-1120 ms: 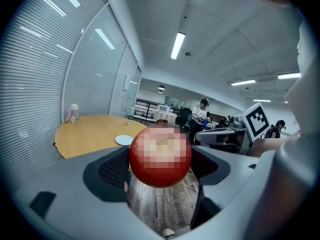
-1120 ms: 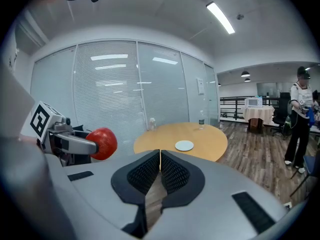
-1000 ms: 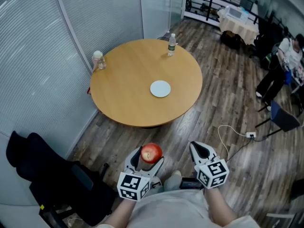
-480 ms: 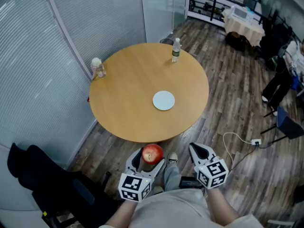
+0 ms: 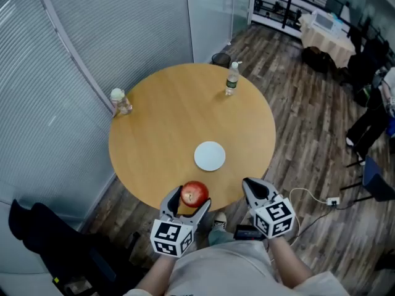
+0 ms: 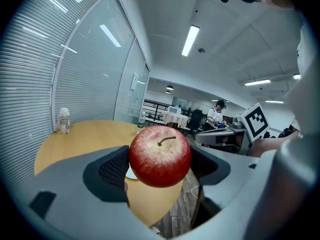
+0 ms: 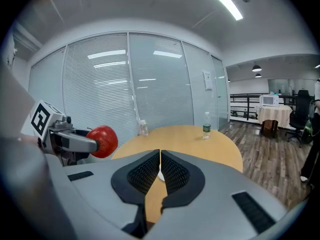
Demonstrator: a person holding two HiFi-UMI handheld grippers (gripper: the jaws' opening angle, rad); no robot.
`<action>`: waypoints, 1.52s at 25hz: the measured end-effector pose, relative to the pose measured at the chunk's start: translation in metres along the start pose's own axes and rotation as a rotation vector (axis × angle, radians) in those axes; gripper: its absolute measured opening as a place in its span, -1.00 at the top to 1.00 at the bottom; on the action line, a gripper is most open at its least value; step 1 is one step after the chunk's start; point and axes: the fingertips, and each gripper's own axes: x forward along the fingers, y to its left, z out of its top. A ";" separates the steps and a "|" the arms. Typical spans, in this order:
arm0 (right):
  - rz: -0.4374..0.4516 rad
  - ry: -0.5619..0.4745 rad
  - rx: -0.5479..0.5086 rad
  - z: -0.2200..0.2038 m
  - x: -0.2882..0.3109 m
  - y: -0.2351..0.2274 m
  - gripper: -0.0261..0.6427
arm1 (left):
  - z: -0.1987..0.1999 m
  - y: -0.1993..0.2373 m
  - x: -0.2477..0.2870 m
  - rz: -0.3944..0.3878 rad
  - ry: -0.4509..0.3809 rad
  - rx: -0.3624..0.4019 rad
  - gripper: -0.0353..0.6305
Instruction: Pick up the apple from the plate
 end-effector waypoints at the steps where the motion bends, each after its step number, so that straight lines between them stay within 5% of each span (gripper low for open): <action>1: 0.005 0.002 -0.003 0.004 0.005 -0.007 0.83 | 0.005 0.001 0.009 0.002 -0.004 -0.001 -0.25; 11: 0.004 0.022 0.009 0.019 0.045 -0.047 0.83 | 0.025 0.021 0.052 0.016 0.008 -0.004 -0.25; 22: -0.058 0.041 0.029 0.026 0.070 -0.048 0.83 | 0.036 0.052 0.079 -0.058 0.072 0.021 -0.25; 38: -0.075 0.083 0.066 0.013 0.109 -0.069 0.83 | 0.013 0.077 0.140 -0.115 0.174 0.035 -0.25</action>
